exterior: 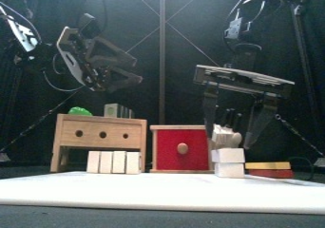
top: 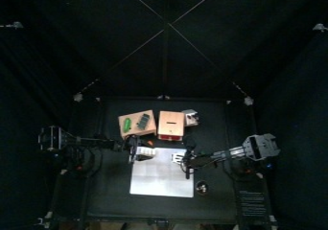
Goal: Grab white sushi roll
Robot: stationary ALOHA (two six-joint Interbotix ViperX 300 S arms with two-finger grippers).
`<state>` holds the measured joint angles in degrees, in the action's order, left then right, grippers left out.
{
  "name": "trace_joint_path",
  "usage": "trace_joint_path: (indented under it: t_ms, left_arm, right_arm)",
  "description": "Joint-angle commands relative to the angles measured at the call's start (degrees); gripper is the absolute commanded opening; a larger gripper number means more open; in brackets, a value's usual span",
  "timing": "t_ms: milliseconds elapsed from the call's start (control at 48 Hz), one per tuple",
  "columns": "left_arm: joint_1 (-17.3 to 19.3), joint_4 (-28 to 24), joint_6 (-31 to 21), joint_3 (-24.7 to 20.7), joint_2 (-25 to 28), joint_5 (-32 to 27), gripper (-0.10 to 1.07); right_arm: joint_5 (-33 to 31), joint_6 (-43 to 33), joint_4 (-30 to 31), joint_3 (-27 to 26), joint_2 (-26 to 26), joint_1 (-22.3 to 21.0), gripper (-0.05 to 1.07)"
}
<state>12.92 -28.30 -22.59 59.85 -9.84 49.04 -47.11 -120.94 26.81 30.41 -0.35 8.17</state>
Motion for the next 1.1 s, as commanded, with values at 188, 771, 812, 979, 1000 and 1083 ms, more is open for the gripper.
trace_joint_path:
  t_ms: [188,771,812,979,1000,1083]
  left_arm:
    - [1.23,-1.32,0.09,6.15,-11.6,-1.58,0.91]
    - [2.11,3.52,0.0,11.87,-20.92,-6.06,0.91]
    - [2.11,3.52,0.0,11.87,-20.92,-6.68,0.91]
    - [2.2,3.52,0.0,11.95,-21.01,-7.12,0.91]
    - [2.11,3.52,0.0,11.95,-21.09,-7.12,0.91]
    - [2.11,3.52,0.0,11.95,-21.27,-7.21,0.91]
  right_arm:
    - [5.1,0.18,18.54,-0.35,-4.92,2.81,0.94]
    - [1.32,72.33,-8.61,-20.57,4.75,-11.43,0.94]
    - [1.32,73.21,-7.38,-21.45,5.27,-11.6,0.94]
    - [2.02,73.74,-0.7,-22.06,6.94,-12.04,0.93]
    - [2.29,73.83,-0.26,-22.06,7.21,-12.04,0.93]
    - [4.57,76.46,-0.09,-22.06,7.82,-12.48,0.93]
